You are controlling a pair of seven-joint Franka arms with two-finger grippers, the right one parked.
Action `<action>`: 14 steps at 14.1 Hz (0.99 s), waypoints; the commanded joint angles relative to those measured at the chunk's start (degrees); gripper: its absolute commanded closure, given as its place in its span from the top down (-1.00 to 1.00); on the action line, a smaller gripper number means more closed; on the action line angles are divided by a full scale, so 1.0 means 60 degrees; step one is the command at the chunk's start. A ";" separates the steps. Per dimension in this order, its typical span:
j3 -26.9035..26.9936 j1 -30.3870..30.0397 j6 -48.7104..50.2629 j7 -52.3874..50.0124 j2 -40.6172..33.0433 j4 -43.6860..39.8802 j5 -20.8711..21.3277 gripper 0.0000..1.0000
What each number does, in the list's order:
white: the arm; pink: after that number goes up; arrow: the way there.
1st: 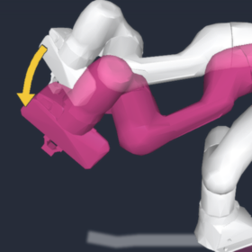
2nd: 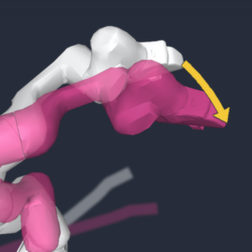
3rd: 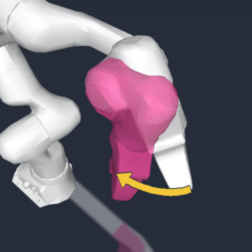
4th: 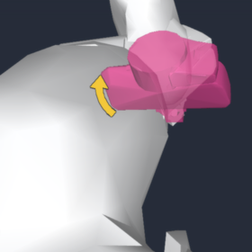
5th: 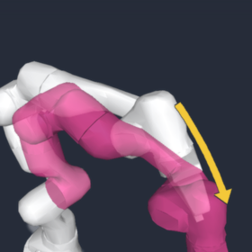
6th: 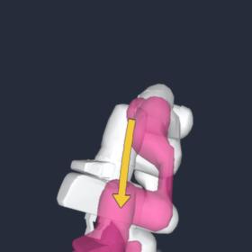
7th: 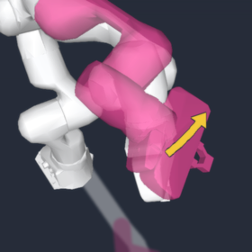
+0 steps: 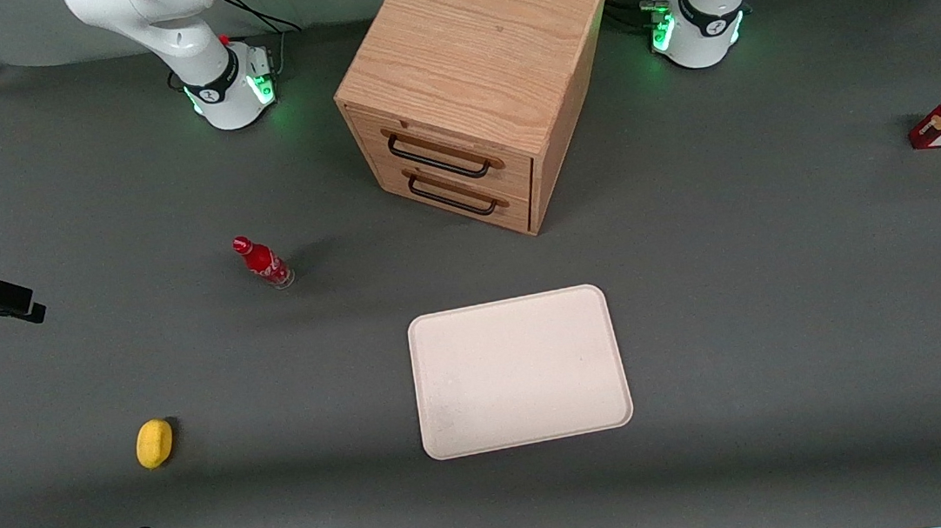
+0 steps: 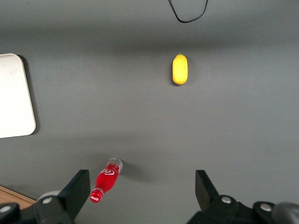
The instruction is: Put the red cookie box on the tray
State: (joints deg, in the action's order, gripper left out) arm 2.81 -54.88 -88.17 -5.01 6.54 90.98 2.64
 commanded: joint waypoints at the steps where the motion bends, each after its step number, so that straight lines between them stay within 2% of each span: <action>1: -0.0028 0.0065 -0.0158 -0.2411 -0.0197 0.0042 -0.0088 1.00; 4: -0.0028 0.0079 -0.0785 -0.3703 -0.0313 0.0449 -0.0132 1.00; 8: -0.0014 0.0021 -0.3203 -0.4000 -0.0900 0.2836 -0.0132 1.00; 11: -0.0028 0.0093 -0.4547 -0.4000 -0.0637 0.3962 -0.0132 1.00; 14: -0.0043 0.0109 -0.6657 -0.3971 0.0458 0.4685 -0.0132 1.00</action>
State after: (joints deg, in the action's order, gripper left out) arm 2.41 -54.64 -121.52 -27.90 6.11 116.34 2.25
